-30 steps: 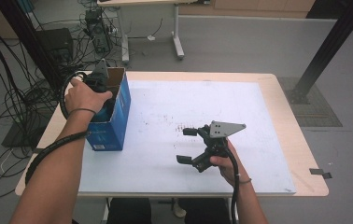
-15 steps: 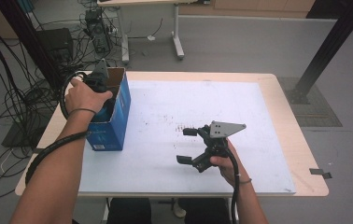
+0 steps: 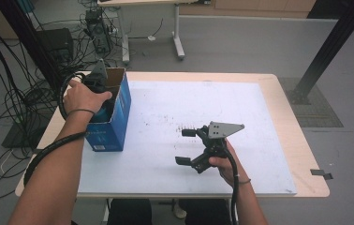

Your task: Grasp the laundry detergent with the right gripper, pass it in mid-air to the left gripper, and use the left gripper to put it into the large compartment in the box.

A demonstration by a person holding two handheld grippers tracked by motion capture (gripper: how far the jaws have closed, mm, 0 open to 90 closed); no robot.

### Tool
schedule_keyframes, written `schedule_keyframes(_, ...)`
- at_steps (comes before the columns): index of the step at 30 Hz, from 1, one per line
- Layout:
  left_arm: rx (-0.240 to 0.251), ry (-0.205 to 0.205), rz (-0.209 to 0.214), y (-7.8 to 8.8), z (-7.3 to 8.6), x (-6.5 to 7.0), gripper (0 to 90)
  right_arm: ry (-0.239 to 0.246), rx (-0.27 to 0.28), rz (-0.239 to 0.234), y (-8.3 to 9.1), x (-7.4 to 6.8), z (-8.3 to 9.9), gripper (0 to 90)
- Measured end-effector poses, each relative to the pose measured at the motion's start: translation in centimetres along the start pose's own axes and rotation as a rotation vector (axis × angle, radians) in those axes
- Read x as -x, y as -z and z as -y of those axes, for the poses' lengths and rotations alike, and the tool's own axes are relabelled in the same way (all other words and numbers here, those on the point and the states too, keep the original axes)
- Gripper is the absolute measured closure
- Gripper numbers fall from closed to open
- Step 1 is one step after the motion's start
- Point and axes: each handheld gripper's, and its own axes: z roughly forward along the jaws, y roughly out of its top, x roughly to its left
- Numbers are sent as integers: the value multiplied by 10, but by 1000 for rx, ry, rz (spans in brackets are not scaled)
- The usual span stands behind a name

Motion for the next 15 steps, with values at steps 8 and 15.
schedule_keyframes(8, -8, 17, 34, -1, -1, -7, 354, -3, -3, 0, 0, 1, 0, 14)
schedule_keyframes(15, -21, 15, 30, -1, -3, -6, 323, -4, -1, -2, 0, 1, 0, 14)
